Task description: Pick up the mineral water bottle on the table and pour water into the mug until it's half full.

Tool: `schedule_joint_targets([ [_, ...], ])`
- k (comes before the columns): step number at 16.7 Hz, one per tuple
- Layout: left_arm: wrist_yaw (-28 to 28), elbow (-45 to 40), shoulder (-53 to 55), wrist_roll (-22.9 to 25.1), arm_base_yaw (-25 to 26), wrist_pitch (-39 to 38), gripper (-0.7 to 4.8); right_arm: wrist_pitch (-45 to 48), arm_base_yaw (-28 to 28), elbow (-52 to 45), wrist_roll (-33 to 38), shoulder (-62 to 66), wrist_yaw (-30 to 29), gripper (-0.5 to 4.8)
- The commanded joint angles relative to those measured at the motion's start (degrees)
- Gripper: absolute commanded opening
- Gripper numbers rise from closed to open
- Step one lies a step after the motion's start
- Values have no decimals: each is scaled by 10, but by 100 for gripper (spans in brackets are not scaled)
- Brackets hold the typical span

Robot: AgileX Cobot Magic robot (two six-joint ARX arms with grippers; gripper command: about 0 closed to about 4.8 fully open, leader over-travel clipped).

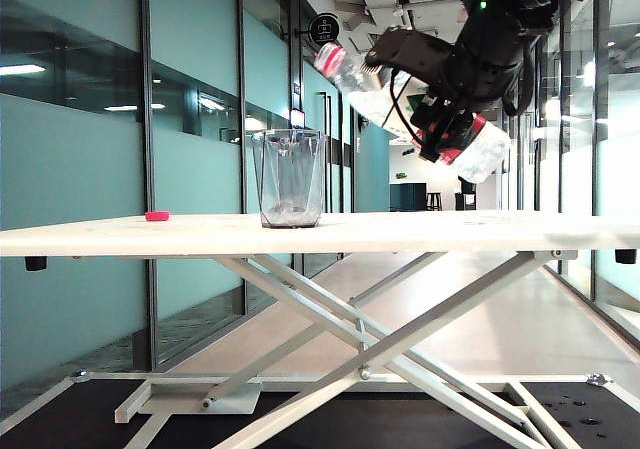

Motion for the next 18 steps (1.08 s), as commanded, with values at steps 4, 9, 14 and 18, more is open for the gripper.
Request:
schedule_joint_targets([
  [4,0,1,0,10,0,5,-5,21,2,7,-97,-9,37,126],
  [9,0,1,0,21,0,3,-5,22,3,7,-175,-9,61,126],
  [14,0,1,0,21,0,-2,-5,44,3,7,-242,-9,85,126],
  [18,0,1,0,21,0,-4,-5,59,3,7,-278,-9,86,126],
])
